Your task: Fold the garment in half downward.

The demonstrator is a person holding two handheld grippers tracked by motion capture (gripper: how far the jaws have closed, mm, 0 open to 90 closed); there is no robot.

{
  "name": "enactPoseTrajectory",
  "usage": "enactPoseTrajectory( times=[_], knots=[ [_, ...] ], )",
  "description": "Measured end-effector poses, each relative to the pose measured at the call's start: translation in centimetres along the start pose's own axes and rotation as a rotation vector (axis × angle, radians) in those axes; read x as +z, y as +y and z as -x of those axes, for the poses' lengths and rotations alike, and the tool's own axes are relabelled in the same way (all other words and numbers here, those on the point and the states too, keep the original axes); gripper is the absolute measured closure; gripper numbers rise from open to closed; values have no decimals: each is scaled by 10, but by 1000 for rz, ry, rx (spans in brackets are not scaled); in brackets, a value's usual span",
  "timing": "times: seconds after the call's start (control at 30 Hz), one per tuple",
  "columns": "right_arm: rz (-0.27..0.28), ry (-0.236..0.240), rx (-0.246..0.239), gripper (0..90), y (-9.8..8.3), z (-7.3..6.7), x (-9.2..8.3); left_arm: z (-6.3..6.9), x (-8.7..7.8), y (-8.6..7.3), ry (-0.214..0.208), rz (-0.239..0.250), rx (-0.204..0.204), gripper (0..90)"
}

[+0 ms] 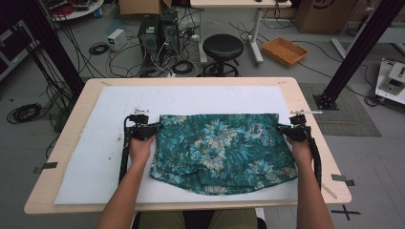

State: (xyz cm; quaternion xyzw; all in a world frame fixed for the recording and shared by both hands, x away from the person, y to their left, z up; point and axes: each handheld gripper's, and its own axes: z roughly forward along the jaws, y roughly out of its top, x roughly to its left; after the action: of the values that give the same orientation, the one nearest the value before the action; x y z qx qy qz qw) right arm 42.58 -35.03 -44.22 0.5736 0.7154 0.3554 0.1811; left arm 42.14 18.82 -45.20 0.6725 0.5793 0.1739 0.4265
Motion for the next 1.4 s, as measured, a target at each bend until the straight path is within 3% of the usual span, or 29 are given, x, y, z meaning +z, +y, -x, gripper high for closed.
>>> enactPoseTrajectory(
  times=[0.1,0.23,0.33,0.4,0.47,0.53,0.6,0.63,0.67,0.73,0.77,0.87,1.2,1.4],
  knots=[
    [36,-11,9,887,2,0,-2,1,0,3,-13,45,-19,876],
    [115,-54,-3,886,4,0,-5,4,5,7,-37,91,13,875],
    [120,-54,-6,884,4,3,-4,2,9,6,-64,96,11,872],
    [113,-52,-19,866,3,2,-4,-1,6,6,-106,124,18,863],
    [119,-45,-23,739,3,2,-5,-1,2,5,-140,162,62,792],
    [119,-14,-25,626,3,3,-8,-1,-2,4,-206,177,83,687],
    [120,12,-47,529,3,2,-11,4,-6,1,-217,182,175,612],
    [122,23,-65,489,3,0,-14,7,-9,-1,-218,176,202,568],
    [124,29,-81,428,2,-2,-16,7,-11,-2,-231,173,200,517],
    [125,50,-100,347,0,-5,-20,7,-14,-3,-260,165,159,385],
    [126,67,-103,291,-1,-6,-22,8,-16,-3,-263,168,146,342],
    [147,75,-113,216,-6,-10,-30,10,-23,-5,-250,196,173,279],
    [214,133,-183,215,-26,-12,-55,13,-42,-10,-255,253,223,278],
    [220,165,-241,215,-36,-20,-66,13,-60,-16,-246,263,221,278]
  ],
)
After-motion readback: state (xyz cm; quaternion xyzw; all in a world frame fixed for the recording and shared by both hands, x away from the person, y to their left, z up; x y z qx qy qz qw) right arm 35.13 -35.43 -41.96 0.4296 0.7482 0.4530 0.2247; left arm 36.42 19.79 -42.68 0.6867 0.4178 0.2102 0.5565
